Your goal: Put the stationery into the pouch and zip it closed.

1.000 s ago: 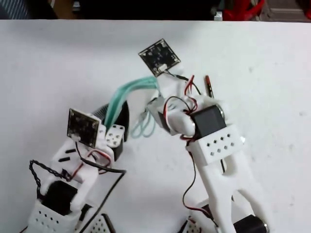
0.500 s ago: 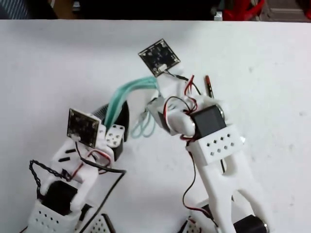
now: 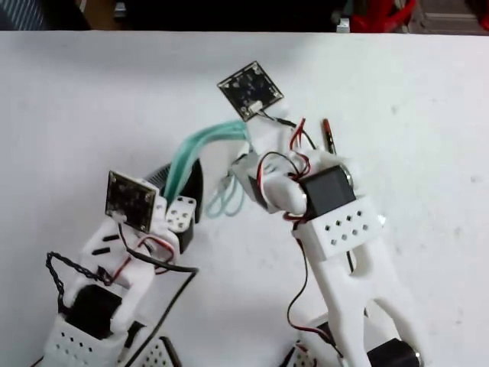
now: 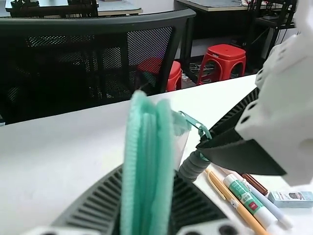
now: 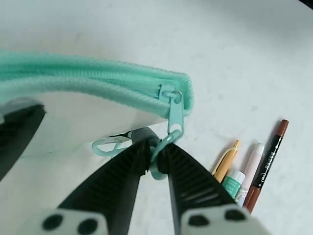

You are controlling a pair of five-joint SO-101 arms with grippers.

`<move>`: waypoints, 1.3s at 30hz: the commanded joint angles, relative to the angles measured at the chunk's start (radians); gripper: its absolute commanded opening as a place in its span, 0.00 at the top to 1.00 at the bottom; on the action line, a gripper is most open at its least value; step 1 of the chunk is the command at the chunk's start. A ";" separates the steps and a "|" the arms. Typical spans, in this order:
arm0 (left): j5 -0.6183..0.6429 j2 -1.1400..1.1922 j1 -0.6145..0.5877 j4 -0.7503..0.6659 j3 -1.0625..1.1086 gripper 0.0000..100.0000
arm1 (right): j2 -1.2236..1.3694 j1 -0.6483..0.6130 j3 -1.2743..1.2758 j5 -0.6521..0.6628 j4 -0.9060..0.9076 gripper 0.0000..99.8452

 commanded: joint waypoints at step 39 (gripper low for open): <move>0.015 -0.367 0.054 -0.020 0.110 0.98 | -0.202 0.102 -0.052 0.003 0.047 0.98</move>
